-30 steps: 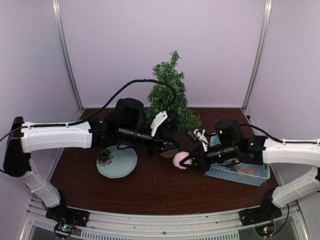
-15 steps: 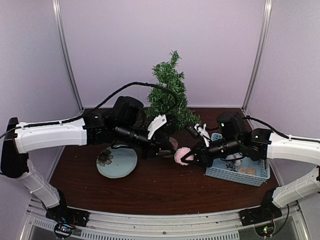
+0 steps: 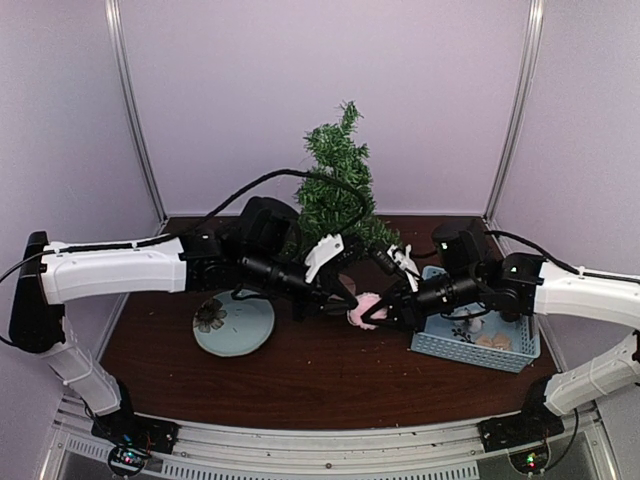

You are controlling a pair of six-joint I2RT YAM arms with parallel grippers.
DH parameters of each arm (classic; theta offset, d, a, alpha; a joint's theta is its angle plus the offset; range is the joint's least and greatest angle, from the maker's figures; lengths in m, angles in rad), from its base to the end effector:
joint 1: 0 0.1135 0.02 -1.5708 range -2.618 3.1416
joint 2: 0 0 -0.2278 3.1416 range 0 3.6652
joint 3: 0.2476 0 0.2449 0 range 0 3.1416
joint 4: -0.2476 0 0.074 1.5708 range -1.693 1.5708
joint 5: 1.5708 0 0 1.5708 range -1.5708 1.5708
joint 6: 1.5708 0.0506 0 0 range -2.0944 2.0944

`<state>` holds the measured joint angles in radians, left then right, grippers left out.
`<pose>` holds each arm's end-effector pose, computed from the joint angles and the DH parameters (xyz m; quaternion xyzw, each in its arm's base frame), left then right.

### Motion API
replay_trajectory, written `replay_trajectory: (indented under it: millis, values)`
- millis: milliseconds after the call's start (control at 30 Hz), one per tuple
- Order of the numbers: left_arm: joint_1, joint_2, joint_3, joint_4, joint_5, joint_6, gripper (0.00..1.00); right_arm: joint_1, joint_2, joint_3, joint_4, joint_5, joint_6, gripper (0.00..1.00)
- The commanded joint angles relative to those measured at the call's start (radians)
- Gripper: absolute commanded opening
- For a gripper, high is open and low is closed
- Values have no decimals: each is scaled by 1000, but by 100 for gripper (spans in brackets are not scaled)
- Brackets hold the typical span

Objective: Decorate the small christmas tree

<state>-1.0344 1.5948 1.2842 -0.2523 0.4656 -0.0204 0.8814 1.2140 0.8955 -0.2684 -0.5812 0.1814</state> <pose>0.1699 -0.3302 0.2622 0.5111 0.6908 -0.4111 0.3043 0.1577 0.2349 0.2452 -0.4167 0.7469 0.4470 0.2622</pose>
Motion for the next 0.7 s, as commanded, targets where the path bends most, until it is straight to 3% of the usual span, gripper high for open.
replay_trajectory:
  millis: [0, 233, 467, 567, 667]
  values:
    - [-2, -64, -65, 64, -66, -43, 0, 5, -34, 8, -18, 64, 5, 0]
    - [-1, -178, -258, 171, -176, -102, 0, -26, -83, -25, 29, 114, 81, 0]
    - [-1, -263, -387, 190, -191, -98, 31, -35, -98, 11, 23, 144, 75, 0]
    - [-1, -294, -403, 196, -195, -81, 49, -36, -93, 46, 5, 134, 63, 0]
    - [-1, -298, -385, 194, -191, -47, 55, -35, -88, 77, -12, 121, 52, 0]
